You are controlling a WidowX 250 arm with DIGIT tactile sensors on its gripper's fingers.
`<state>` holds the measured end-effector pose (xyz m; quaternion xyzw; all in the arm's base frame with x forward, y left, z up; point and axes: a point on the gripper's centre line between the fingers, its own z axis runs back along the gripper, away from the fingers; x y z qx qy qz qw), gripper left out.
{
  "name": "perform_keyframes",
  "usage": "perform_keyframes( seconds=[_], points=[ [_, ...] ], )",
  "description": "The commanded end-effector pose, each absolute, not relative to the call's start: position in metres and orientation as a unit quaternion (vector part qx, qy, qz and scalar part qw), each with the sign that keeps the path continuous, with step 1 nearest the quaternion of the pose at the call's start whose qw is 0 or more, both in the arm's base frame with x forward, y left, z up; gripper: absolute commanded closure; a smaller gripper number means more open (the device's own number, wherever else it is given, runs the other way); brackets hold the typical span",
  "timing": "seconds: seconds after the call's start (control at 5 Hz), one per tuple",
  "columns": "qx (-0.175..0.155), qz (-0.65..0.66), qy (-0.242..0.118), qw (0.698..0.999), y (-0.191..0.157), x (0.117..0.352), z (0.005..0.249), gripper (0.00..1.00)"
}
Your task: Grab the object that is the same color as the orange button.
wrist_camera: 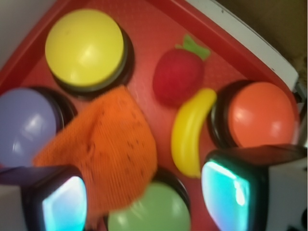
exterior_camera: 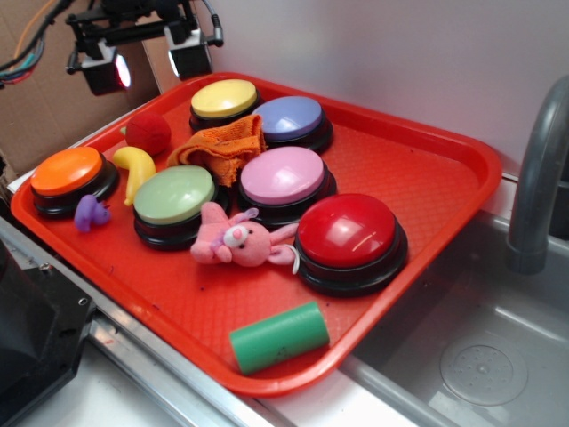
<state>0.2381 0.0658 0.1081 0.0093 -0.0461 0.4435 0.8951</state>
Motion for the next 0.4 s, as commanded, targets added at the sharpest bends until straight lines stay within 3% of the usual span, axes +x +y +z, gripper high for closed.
perform_keyframes(
  seconds=[0.0, 0.2],
  points=[
    [-0.004, 0.464, -0.061, 0.884, 0.075, 0.246, 0.072, 0.0],
    [-0.034, 0.456, -0.071, 0.886, 0.074, 0.243, 0.058, 0.0]
  ],
)
